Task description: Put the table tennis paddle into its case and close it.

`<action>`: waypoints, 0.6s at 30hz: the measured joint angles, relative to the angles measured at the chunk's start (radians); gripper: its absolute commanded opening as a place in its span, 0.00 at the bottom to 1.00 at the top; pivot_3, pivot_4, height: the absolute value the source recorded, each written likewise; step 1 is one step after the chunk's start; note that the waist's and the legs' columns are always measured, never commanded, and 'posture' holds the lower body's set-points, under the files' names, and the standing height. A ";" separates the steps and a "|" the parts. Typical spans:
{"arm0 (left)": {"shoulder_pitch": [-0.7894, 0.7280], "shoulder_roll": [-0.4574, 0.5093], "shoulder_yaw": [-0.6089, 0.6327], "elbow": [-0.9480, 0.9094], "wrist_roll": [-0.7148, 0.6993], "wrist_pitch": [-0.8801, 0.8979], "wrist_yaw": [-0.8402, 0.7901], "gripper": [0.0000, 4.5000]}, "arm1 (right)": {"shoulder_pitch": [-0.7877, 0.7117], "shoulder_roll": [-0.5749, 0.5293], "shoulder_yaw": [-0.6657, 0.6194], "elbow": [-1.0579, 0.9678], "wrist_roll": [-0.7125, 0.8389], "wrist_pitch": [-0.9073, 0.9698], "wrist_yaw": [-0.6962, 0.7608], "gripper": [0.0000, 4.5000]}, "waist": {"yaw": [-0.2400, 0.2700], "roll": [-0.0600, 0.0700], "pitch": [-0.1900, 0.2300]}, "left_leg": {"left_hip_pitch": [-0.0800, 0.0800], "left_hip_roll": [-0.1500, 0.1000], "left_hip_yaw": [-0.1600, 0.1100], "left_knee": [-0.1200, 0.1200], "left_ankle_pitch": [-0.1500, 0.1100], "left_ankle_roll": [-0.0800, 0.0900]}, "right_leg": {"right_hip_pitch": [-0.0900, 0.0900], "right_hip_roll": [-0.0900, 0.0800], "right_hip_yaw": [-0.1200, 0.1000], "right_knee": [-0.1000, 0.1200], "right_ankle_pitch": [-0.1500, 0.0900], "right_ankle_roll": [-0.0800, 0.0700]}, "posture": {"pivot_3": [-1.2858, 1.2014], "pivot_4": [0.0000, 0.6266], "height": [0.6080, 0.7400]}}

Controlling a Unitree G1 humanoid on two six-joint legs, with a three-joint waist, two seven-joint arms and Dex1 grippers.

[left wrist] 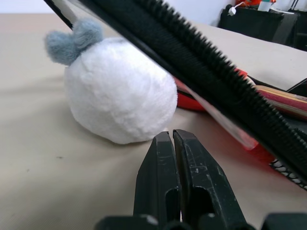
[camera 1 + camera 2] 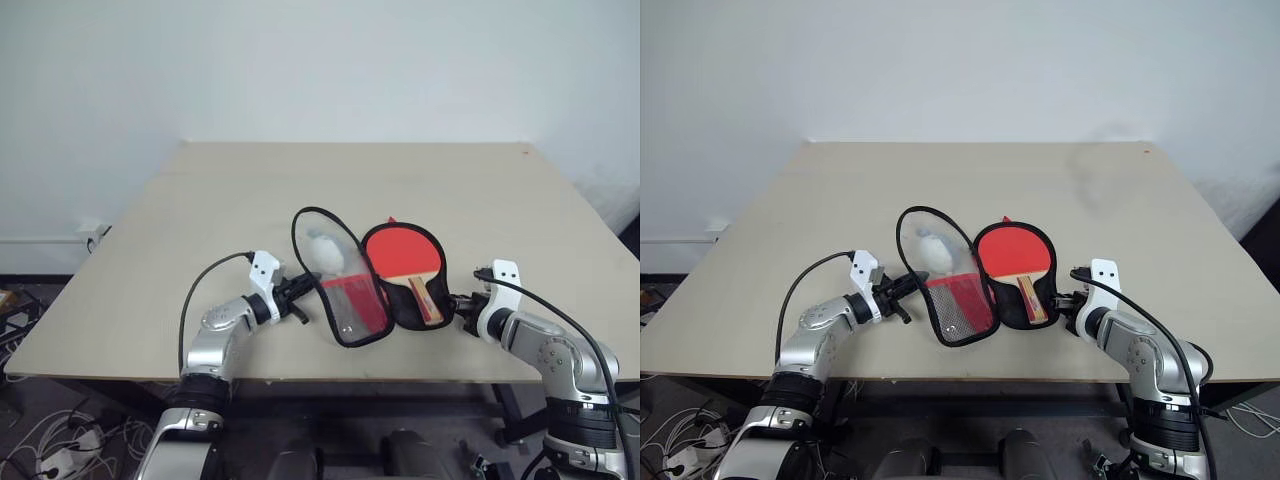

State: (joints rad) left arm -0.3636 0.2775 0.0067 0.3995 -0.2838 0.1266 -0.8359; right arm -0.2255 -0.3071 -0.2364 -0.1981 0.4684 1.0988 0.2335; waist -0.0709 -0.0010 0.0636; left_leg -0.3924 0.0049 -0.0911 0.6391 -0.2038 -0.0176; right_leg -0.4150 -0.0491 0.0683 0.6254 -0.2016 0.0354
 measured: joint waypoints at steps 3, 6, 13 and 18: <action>-0.001 -0.001 -0.001 0.000 0.000 0.000 0.000 0.00 | 0.000 0.006 -0.016 0.000 0.001 -0.018 -0.006 0.22 | 0.000 0.000 0.000 | 0.000 0.000 0.000 0.000 0.000 0.000 | 0.000 0.000 0.000 0.000 0.000 0.000 | 0.52 0.00 1.00; -0.002 -0.005 -0.008 0.000 0.000 0.001 -0.002 0.00 | -0.006 0.009 -0.036 0.000 0.001 -0.041 -0.013 0.25 | 0.000 0.000 0.000 | 0.000 0.000 0.000 0.000 0.000 0.000 | 0.000 0.000 0.000 0.000 0.000 0.000 | 0.52 0.00 1.00; -0.014 -0.013 -0.045 0.000 0.002 0.008 -0.009 0.00 | -0.039 0.025 -0.081 -0.003 0.011 -0.093 -0.027 0.65 | 0.000 0.000 0.000 | 0.000 0.000 0.000 0.000 0.000 0.000 | 0.000 0.000 0.000 0.000 0.000 0.000 | 0.52 0.00 1.00; -0.043 -0.023 -0.102 0.000 0.036 0.010 -0.024 0.00 | -0.040 0.038 -0.074 -0.003 0.009 -0.110 -0.042 0.65 | 0.000 0.000 0.000 | 0.000 0.000 0.000 0.000 0.000 0.000 | 0.000 0.000 0.000 0.000 0.000 0.000 | 0.52 0.00 1.00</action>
State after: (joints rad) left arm -0.4066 0.2541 -0.0957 0.3996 -0.2480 0.1368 -0.8598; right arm -0.2659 -0.2695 -0.3100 -0.2007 0.4776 0.9889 0.1919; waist -0.0706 -0.0009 0.0636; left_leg -0.3927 0.0045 -0.0914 0.6389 -0.2041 -0.0172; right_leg -0.4149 -0.0492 0.0684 0.6252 -0.2014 0.0357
